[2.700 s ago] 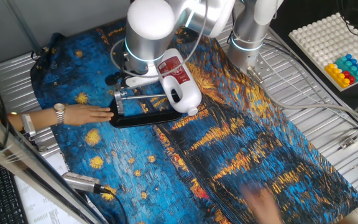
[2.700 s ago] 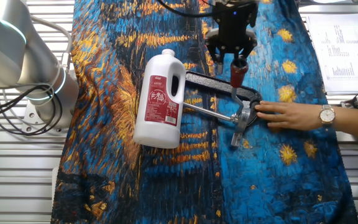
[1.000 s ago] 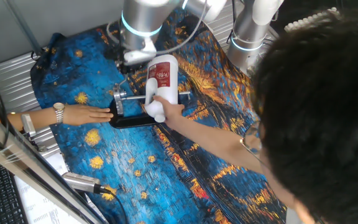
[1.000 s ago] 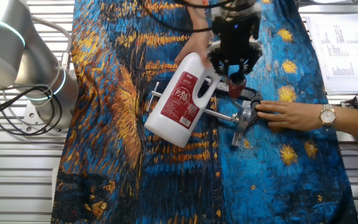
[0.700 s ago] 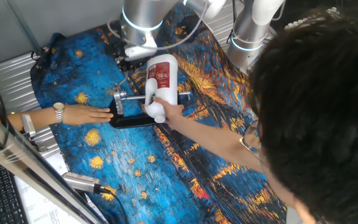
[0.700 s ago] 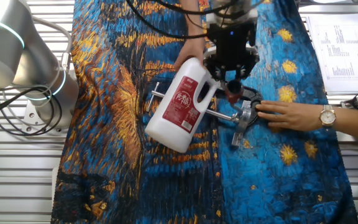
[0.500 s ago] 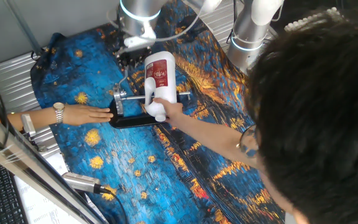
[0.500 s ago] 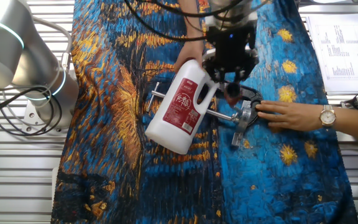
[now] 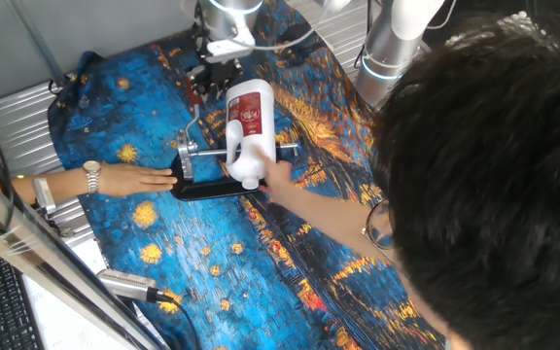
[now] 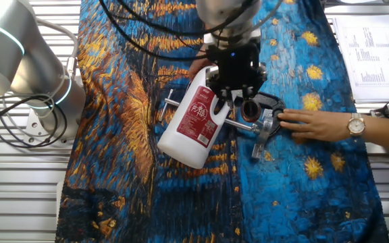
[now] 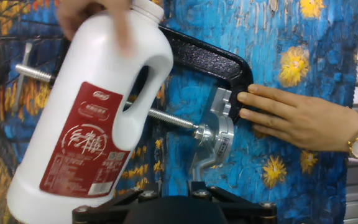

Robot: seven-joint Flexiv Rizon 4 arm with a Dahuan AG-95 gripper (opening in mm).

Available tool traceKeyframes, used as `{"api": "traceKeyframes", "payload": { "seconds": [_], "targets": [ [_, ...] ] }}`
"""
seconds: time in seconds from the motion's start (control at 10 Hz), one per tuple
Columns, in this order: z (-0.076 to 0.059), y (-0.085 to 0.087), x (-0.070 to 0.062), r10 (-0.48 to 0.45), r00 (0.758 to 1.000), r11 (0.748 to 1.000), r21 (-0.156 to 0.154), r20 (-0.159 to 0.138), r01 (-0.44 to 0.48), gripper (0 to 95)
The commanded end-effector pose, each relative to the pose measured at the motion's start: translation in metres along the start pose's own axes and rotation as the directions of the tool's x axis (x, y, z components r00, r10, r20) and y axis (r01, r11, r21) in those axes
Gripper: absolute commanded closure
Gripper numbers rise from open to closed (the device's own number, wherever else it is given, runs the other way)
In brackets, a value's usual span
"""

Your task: Pull up the lever

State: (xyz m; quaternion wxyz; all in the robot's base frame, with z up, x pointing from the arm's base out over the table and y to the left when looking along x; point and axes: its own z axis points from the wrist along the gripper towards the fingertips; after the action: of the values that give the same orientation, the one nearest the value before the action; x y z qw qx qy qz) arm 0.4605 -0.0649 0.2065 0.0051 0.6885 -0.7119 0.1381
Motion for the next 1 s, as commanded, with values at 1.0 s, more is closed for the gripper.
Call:
{"api": "traceKeyframes", "payload": {
  "seconds": [1.0],
  "targets": [
    [0.0055,-0.0214,-0.0018,0.183,0.982,0.98,-0.088,0.038,-0.179,76.0]
  ]
}}
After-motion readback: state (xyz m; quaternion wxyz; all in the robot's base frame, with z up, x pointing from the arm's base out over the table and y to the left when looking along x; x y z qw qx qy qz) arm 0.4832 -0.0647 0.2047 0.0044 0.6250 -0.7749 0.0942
